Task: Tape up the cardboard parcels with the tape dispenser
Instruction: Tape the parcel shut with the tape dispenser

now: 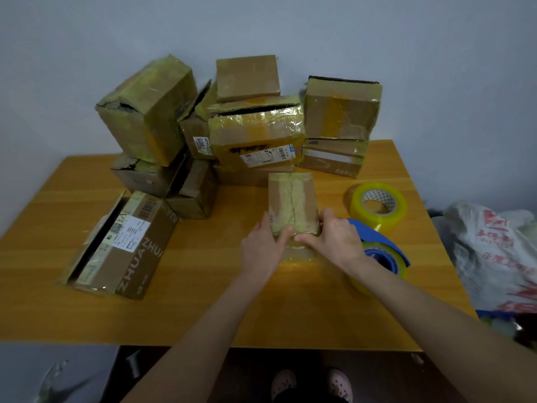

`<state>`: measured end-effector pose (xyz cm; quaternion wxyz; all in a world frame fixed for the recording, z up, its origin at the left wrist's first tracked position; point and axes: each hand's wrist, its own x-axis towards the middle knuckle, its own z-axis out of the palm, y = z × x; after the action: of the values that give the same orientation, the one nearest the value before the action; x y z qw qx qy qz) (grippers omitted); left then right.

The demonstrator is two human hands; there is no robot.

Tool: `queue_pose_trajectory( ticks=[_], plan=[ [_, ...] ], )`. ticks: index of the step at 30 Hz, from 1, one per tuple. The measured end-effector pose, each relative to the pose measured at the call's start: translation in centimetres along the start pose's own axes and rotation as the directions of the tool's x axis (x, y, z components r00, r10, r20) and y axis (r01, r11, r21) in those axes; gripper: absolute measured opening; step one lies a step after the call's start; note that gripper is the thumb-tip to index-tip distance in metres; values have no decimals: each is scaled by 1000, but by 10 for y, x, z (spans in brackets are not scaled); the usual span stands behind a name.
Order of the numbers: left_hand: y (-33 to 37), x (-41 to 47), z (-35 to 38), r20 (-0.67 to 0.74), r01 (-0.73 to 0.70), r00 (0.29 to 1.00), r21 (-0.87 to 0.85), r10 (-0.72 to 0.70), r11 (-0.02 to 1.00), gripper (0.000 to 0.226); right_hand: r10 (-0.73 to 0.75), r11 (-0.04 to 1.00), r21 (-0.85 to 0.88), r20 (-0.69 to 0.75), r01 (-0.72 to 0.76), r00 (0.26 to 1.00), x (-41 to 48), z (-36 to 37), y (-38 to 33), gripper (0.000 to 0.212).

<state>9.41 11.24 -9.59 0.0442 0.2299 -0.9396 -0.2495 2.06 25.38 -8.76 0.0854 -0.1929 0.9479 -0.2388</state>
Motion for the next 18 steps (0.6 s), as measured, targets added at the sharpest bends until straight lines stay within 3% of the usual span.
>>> queue_pose_trajectory(
  ticks=[4, 7, 9, 10, 13, 14, 16, 17, 18],
  plan=[
    [-11, 14, -15, 74, 16, 997, 71, -22, 997, 57, 3, 998, 66, 159, -14, 987, -7, 1, -9, 63],
    [-12, 30, -30, 173, 34, 982, 253, -80, 967, 93, -142, 990, 69, 398, 125, 906, -24, 11, -22, 42],
    [-7, 37, -32, 263, -71, 964, 378, -34, 923, 113, -176, 983, 10, 353, 185, 919, -27, 5, -22, 19],
    [-7, 39, -32, 307, -144, 952, 426, 8, 893, 115, -162, 985, -18, 271, 173, 949, -23, -3, -18, 19],
    [-13, 51, -43, 456, -420, 867, 454, 200, 786, 107, -82, 996, -24, -25, 82, 996, -1, -29, -1, 23],
    [-15, 55, -49, 512, -527, 814, 452, 274, 720, 101, -65, 997, -31, -64, 63, 996, 8, -37, 4, 37],
    [-16, 58, -55, 566, -654, 737, 459, 370, 601, 87, -37, 998, -57, 30, 39, 999, 24, -46, 9, 79],
    [-16, 57, -55, 522, -643, 755, 466, 398, 608, 79, -8, 999, -50, 129, 14, 992, 29, -48, 9, 89],
    [-17, 54, -53, 420, -580, 809, 456, 411, 675, 72, 22, 1000, -24, 230, -17, 973, 32, -46, 9, 91]
  ],
)
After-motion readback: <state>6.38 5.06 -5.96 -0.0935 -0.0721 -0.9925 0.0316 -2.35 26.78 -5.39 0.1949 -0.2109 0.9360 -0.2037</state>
